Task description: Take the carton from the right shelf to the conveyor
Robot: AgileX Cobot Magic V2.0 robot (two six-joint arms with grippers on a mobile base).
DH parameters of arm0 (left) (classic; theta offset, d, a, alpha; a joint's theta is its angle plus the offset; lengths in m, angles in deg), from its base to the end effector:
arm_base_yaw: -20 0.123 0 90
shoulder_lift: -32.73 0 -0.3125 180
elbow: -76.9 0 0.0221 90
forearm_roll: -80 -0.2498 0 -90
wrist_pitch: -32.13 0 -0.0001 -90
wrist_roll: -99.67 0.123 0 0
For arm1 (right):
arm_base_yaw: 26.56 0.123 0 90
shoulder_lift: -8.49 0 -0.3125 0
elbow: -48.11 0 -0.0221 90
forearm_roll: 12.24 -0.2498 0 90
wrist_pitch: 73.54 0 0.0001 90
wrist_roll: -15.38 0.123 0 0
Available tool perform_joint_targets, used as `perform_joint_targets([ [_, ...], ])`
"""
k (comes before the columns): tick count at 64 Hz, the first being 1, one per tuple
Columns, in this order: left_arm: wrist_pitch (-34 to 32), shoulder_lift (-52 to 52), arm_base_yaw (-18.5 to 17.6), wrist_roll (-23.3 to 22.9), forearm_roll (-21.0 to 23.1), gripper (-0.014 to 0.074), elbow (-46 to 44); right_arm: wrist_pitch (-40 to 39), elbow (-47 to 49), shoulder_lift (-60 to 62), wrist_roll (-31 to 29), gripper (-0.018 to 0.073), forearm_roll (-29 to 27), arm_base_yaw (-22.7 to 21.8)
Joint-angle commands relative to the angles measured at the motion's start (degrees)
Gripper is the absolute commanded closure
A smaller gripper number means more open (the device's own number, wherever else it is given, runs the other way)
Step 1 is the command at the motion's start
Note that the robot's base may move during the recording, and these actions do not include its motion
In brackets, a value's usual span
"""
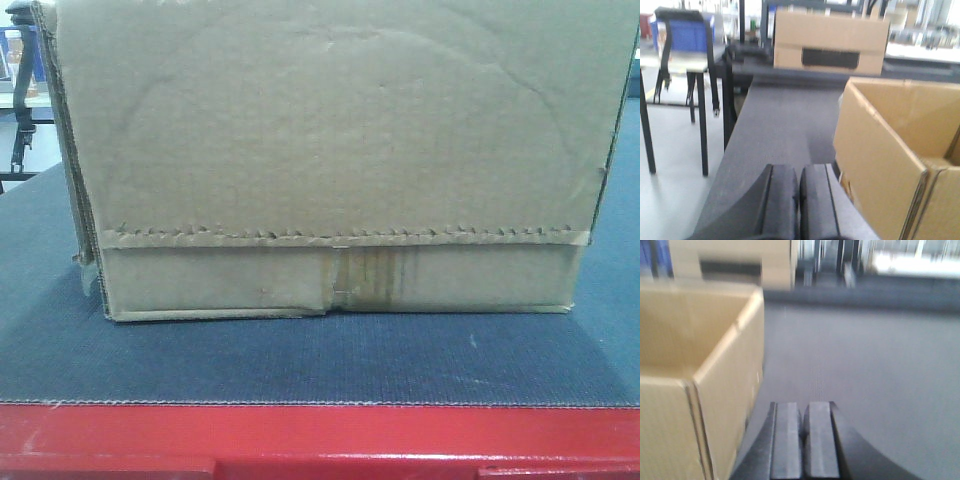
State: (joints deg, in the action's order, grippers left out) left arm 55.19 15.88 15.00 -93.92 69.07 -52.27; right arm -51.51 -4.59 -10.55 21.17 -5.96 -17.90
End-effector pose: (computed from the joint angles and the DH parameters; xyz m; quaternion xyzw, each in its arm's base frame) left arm 0.0469 0.0051 0.3280 -0.0170 0.7091 -0.0260 0.7044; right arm 0.0576 0.0037 0.3163 -0.0413 0.7281 0.0365 0.6833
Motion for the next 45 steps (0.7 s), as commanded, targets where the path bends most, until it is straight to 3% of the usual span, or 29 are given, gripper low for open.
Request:
perform_joint_targets([
  [1, -1.4, 2.1, 0.2, -0.1, 0.1, 0.0582, 0.2, -1.5, -0.8, 5.0, -0.2, 0.0634, 0.5, 0.1],
  [45, -1.4, 2.7, 0.2, -0.1, 0.1, 0.0582, 0.2, -1.5, -1.3, 8.1, -0.2, 0.0634, 0.5, 0.1],
])
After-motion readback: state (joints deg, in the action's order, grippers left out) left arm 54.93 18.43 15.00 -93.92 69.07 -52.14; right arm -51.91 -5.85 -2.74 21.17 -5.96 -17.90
